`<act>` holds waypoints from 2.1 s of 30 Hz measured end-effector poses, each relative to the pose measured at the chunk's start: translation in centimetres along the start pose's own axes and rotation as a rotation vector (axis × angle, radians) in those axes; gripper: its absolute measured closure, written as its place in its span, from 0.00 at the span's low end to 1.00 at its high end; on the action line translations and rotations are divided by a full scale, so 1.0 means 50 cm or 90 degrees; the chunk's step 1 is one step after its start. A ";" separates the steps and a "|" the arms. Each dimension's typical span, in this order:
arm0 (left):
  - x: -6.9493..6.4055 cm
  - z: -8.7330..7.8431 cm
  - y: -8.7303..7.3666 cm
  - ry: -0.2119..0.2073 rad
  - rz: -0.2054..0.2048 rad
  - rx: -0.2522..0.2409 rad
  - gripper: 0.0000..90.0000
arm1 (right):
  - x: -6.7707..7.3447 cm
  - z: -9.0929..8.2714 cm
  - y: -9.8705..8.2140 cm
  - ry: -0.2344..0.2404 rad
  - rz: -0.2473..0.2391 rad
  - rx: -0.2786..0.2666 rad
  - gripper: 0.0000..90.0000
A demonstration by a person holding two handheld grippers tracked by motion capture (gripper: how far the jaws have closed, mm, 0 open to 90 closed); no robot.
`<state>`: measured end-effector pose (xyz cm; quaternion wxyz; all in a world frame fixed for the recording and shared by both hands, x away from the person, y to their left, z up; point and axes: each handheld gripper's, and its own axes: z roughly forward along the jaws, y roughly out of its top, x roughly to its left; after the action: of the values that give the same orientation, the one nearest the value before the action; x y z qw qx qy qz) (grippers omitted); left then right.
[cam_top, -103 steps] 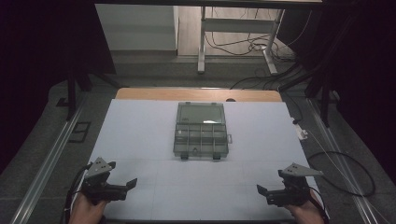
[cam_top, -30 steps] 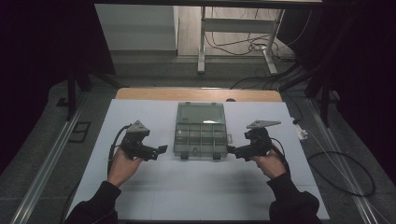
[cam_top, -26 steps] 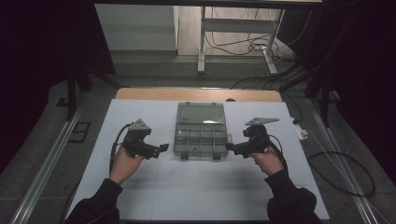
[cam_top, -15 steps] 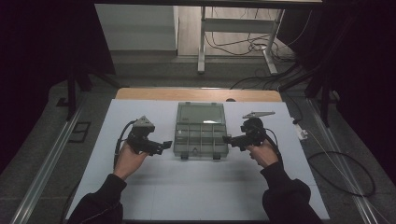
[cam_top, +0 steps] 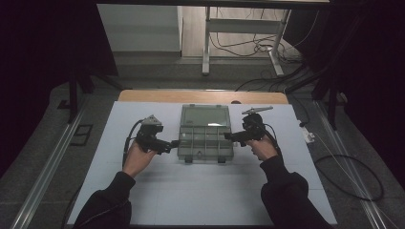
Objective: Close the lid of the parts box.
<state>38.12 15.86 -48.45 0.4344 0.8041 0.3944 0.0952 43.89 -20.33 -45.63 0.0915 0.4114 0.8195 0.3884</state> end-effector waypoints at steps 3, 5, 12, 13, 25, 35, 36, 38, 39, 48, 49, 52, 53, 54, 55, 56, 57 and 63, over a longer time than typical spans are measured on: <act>0.001 0.007 0.005 -0.008 0.005 -0.001 0.00 | -0.006 0.007 0.006 -0.001 0.005 0.008 0.00; 0.001 0.013 0.008 0.007 0.015 0.001 0.00 | -0.015 0.013 0.012 -0.003 0.017 0.009 0.01; 0.006 0.033 0.011 0.000 0.009 -0.006 0.00 | -0.037 0.026 0.032 -0.014 0.034 0.003 0.01; 0.006 0.038 0.012 -0.001 0.006 -0.008 0.00 | -0.038 0.027 0.035 -0.017 0.033 0.006 0.01; 0.009 0.064 0.026 -0.011 -0.003 0.009 0.00 | -0.046 0.054 0.061 -0.018 0.032 0.026 0.02; 0.018 0.080 0.035 -0.008 -0.005 0.011 0.00 | -0.049 0.083 0.078 -0.039 0.038 0.042 0.01; 0.019 0.081 0.035 -0.007 -0.004 0.013 0.00 | -0.050 0.089 0.082 -0.038 0.045 0.046 0.01; 0.021 0.086 0.036 -0.006 -0.001 0.014 0.00 | -0.051 0.094 0.086 -0.043 0.039 0.053 0.00; 0.022 0.087 0.036 -0.007 0.000 0.014 0.00 | -0.050 0.097 0.089 -0.048 0.034 0.055 0.00; 0.031 0.101 0.038 -0.015 0.005 0.007 0.00 | -0.056 0.130 0.102 -0.081 0.029 0.085 0.00; 0.031 0.101 0.038 -0.015 0.005 0.007 0.00 | -0.057 0.133 0.102 -0.083 0.030 0.087 0.00; 0.035 0.109 0.040 -0.019 0.004 0.014 0.00 | -0.061 0.141 0.103 -0.088 0.028 0.090 0.00; 0.036 0.113 0.042 -0.021 0.006 0.017 0.00 | -0.064 0.148 0.102 -0.094 0.025 0.093 0.00; 0.036 0.115 0.043 -0.021 0.007 0.018 0.00 | -0.066 0.151 0.101 -0.098 0.023 0.094 0.00; 0.037 0.116 0.044 -0.021 0.007 0.021 0.00 | -0.067 0.154 0.101 -0.099 0.023 0.096 0.00; 0.037 0.116 0.044 -0.021 0.007 0.021 0.00 | -0.069 0.157 0.099 -0.101 0.026 0.100 0.00; 0.037 0.118 0.045 -0.021 0.008 0.021 0.00 | -0.069 0.157 0.099 -0.101 0.026 0.100 0.00; 0.036 0.123 0.043 -0.019 0.014 0.021 0.00 | -0.082 0.168 0.103 -0.112 0.037 0.111 0.00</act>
<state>43.54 12.65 -50.85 0.4258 0.8170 0.3802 0.0813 53.55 -16.83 -48.38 0.1154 0.4740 0.8267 0.2804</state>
